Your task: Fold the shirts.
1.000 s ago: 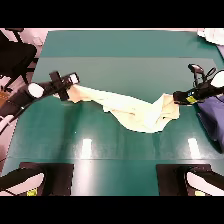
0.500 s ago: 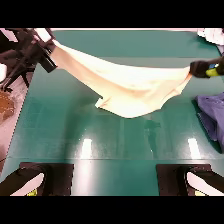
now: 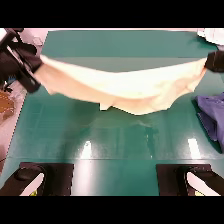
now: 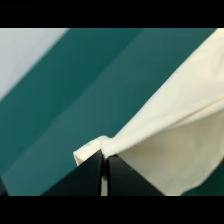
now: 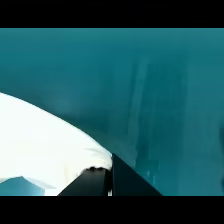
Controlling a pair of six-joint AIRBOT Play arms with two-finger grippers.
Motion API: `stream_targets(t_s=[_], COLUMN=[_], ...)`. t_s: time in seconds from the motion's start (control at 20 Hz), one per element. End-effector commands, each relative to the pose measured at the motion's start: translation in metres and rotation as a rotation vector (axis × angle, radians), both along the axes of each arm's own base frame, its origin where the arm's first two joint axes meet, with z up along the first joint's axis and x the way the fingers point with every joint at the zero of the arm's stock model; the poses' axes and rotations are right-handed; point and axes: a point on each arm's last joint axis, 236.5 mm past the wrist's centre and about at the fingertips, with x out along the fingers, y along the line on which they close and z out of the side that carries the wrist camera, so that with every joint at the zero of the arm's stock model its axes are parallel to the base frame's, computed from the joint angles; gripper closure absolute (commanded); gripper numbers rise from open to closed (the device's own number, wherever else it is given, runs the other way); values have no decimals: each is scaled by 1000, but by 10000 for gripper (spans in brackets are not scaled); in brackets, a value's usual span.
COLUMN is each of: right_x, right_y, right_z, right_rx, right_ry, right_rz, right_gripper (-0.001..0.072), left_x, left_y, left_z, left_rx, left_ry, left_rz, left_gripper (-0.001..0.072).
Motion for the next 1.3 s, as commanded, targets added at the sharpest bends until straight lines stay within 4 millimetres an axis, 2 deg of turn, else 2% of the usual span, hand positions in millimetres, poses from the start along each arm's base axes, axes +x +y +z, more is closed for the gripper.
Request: stream_targets(t_s=[0.0,0.1,0.2,0.35,0.5,0.7,0.85,0.9,0.95,1.0,1.05,1.1,1.25], right_x=[-52,-87,-116,-149,-173,-196,-202,-201,-198,-193,-189,-182,-161], right_y=[3,4,12,28,35,38,38,37,37,36,34,31,15], right_z=[-52,-91,-121,-152,-181,-218,-228,-226,-221,-215,-208,-200,-179], right_rx=[36,42,68,149,188,200,201,201,200,197,190,181,114], right_ry=[144,241,311,379,435,487,477,456,432,404,379,358,340], right_rz=[-38,-45,-32,-45,-61,-71,-74,-73,-73,-74,-76,-79,-100], right_gripper=[692,692,692,691,691,690,691,690,685,608,397,226,219], left_x=[-47,-72,-96,-128,-146,-171,-179,-178,-177,-175,-173,-169,-150], left_y=[11,13,15,18,15,0,-5,-6,-7,-8,-8,-7,7], left_z=[-78,-114,-145,-184,-215,-245,-256,-255,-254,-253,-250,-245,-225], left_rx=[-46,-93,-113,-119,-113,-156,-170,-173,-178,-184,-185,-182,-117], left_ry=[400,600,766,963,1066,1196,1235,1231,1228,1221,1213,1193,1079], left_rz=[105,181,246,327,331,304,291,291,289,287,285,286,276], left_gripper=[688,688,688,686,685,685,683,547,247,134,135,134,134])
